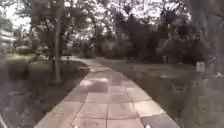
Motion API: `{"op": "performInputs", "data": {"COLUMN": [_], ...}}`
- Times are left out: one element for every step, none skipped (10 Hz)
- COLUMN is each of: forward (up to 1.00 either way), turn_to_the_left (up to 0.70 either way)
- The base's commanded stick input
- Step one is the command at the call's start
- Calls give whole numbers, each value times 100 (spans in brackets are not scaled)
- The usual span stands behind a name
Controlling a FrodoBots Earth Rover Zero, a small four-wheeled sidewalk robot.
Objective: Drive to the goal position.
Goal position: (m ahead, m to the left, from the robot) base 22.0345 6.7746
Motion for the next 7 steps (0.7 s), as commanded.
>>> {"op": "performInputs", "data": {"forward": [100,100,100,100,100,100,100], "turn_to_the_left": [0,22,35,20,0,0,0]}}
